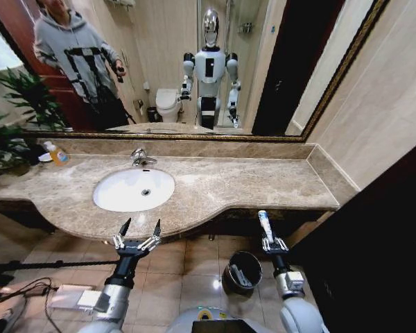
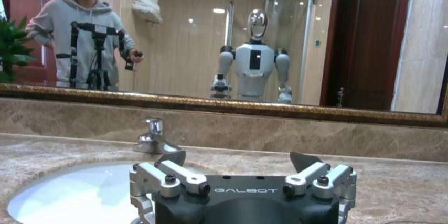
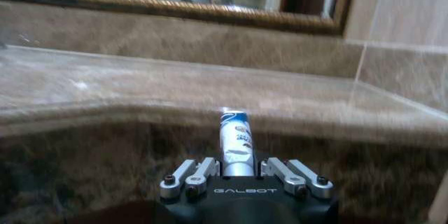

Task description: Pick up the trash from the sink and place it in the trash bin.

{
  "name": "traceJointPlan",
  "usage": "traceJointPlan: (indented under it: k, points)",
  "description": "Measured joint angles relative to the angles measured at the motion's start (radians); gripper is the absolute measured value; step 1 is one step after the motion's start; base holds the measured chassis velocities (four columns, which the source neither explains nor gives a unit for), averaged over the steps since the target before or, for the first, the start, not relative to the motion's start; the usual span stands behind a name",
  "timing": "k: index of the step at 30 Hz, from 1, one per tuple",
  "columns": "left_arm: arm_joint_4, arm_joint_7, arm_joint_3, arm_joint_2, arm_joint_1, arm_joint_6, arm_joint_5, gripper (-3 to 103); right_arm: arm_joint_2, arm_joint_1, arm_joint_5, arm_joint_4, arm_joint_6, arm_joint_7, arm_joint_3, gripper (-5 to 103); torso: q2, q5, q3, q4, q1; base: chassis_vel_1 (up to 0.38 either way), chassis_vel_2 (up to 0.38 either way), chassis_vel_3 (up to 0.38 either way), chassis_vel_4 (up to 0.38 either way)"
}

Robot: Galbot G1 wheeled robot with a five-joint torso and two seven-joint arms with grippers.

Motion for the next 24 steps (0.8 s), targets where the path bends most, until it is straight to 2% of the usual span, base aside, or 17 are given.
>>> traceJointPlan:
  k: [7,10,12,13,16,24]
  points:
    - [0.000,0.000,0.000,0.000,0.000,0.000,0.000,100,0.020,0.055,0.037,-0.156,-0.045,-0.018,-0.022,25,0.000,0.0000,0.000,-0.0001,0.000,0.000,0.000,0.000,0.000]
    - [0.000,0.000,0.000,0.000,0.000,0.000,0.000,100,0.025,0.109,0.086,-0.265,-0.096,-0.016,-0.033,25,0.000,0.0001,0.000,0.0000,0.000,0.000,0.000,0.000,0.000]
    - [0.000,0.000,0.000,0.000,0.000,0.000,0.000,100,0.024,0.114,0.096,-0.274,-0.104,-0.016,-0.036,25,0.000,0.0003,0.000,-0.0001,0.000,0.000,0.000,0.000,0.000]
    - [0.000,0.000,0.000,0.000,0.000,0.000,0.000,100,0.009,0.131,0.138,-0.305,-0.150,-0.029,-0.044,25,0.000,0.0000,0.000,0.0000,0.000,0.000,0.000,0.000,0.000]
    - [0.000,0.000,0.000,0.000,0.000,0.000,0.000,100,-0.008,0.170,0.154,-0.373,-0.189,-0.062,-0.055,25,0.000,-0.0001,0.000,-0.0001,0.000,0.000,0.000,0.000,0.000]
    - [0.000,0.000,0.000,0.000,0.000,0.000,0.000,100,0.020,0.267,0.102,-0.587,-0.164,-0.076,-0.079,25,0.000,0.0001,0.000,-0.0001,0.000,0.000,0.000,0.000,0.000]
